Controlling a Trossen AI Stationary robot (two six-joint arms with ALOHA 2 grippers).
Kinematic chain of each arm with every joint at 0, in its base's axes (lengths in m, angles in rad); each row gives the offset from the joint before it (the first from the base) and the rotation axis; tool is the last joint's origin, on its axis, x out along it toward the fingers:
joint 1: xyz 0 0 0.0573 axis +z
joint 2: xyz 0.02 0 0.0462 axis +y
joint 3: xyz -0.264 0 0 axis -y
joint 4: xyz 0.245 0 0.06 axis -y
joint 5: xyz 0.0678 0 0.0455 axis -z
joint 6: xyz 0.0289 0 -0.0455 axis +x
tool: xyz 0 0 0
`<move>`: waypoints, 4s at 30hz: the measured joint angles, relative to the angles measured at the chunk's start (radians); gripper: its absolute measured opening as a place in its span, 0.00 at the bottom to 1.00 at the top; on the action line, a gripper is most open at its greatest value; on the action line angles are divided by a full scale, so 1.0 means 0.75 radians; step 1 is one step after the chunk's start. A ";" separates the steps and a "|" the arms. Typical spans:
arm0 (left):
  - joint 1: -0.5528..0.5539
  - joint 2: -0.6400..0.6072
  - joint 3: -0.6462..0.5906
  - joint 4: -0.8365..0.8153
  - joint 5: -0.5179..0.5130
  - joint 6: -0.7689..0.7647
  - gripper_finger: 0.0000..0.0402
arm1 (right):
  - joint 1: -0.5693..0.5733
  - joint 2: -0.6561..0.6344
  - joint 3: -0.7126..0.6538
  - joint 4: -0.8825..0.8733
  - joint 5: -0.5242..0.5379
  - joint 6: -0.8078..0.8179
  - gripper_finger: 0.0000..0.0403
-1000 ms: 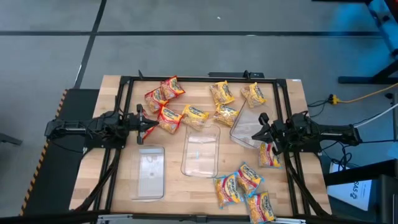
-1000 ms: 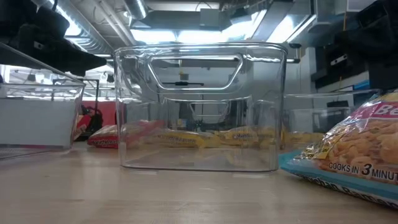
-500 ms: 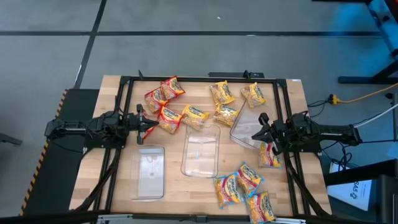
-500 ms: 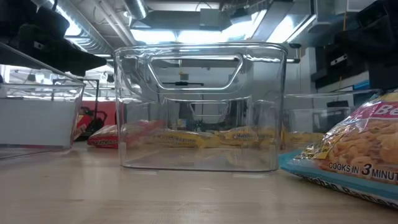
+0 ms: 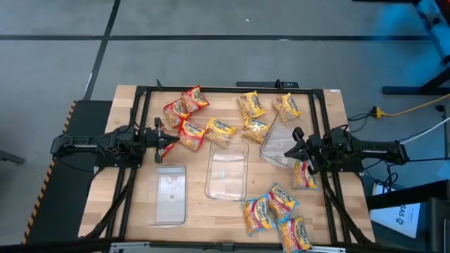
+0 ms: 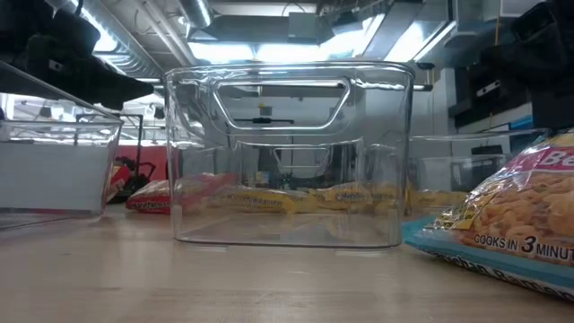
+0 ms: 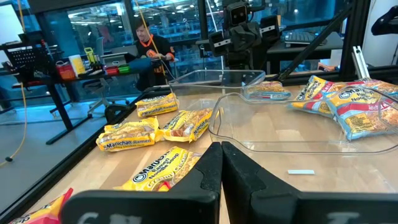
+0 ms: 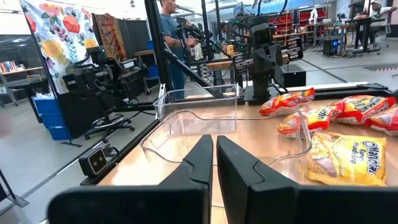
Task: Sort Maruchan noodles
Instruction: Put the yellow noodle pack into the right transparent bin
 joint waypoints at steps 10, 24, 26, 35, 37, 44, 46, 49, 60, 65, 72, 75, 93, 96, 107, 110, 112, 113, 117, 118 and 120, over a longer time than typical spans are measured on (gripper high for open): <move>-0.001 0.000 0.000 -0.004 -0.025 0.057 0.00 | 0.001 0.000 -0.001 0.010 0.194 0.086 0.05; 0.000 0.000 0.000 0.110 -0.037 0.233 0.00 | 0.000 0.000 -0.001 0.348 0.630 0.292 0.05; 0.000 0.000 0.000 0.205 0.069 0.102 0.00 | 0.000 0.000 -0.001 0.418 0.700 0.269 0.05; -0.001 0.000 0.000 0.669 0.414 -0.534 0.00 | 0.000 0.000 -0.001 0.595 0.701 0.155 0.05; -0.001 0.000 0.000 0.764 0.385 -0.564 0.00 | 0.000 0.000 -0.001 0.616 0.710 0.165 0.05; 0.000 0.000 0.000 0.741 -0.075 -0.570 0.00 | 0.000 0.049 0.102 0.610 0.878 0.157 0.05; 0.000 0.000 0.000 0.708 -0.134 -0.570 0.00 | 0.000 0.090 0.169 0.609 0.933 0.068 0.05; 0.000 0.000 0.000 0.696 -0.174 -0.570 0.00 | 0.000 0.181 0.295 0.601 1.046 -0.120 0.05; 0.000 0.000 0.000 0.687 -0.218 -0.570 0.00 | 0.000 0.732 0.870 0.101 1.713 -0.348 0.05; 0.000 0.000 0.000 0.687 -0.256 -0.570 0.00 | -0.017 0.927 1.118 -0.103 1.970 -0.413 0.05; 0.000 0.000 0.000 0.686 -0.257 -0.570 0.00 | -0.278 1.102 1.284 -0.318 1.776 -0.394 0.05; 0.000 0.000 0.000 0.686 -0.256 -0.571 0.00 | -0.453 1.170 1.290 -0.421 1.596 -0.357 0.05; -0.001 0.000 0.000 0.683 -0.277 -0.571 0.00 | -1.293 1.466 1.282 -0.908 0.636 0.083 0.05; -0.001 0.000 0.000 0.683 -0.281 -0.571 0.00 | -1.290 1.538 1.285 -0.907 0.703 0.055 0.05; -0.001 0.000 0.000 0.684 -0.280 -0.571 0.00 | -1.308 1.807 1.283 -1.007 0.641 0.106 0.05; 0.000 0.000 0.000 0.684 -0.281 -0.571 0.00 | -1.338 1.883 1.284 -0.996 0.557 0.105 0.05; -0.001 0.000 0.000 0.684 -0.281 -0.571 0.00 | -1.348 1.940 1.284 -1.003 0.495 0.093 0.05; -0.001 0.000 0.000 0.684 -0.281 -0.571 0.00 | -1.348 1.963 1.284 -1.001 0.458 0.080 0.05; -0.001 0.000 0.000 0.684 -0.281 -0.570 0.00 | -1.344 2.039 1.284 -0.996 0.335 0.000 0.07; -0.001 0.000 0.000 0.684 -0.281 -0.570 0.00 | -1.343 2.053 1.284 -0.991 0.323 -0.017 0.08; -0.001 0.000 0.000 0.684 -0.281 -0.570 0.00 | -1.333 2.076 1.284 -0.983 0.321 -0.023 0.12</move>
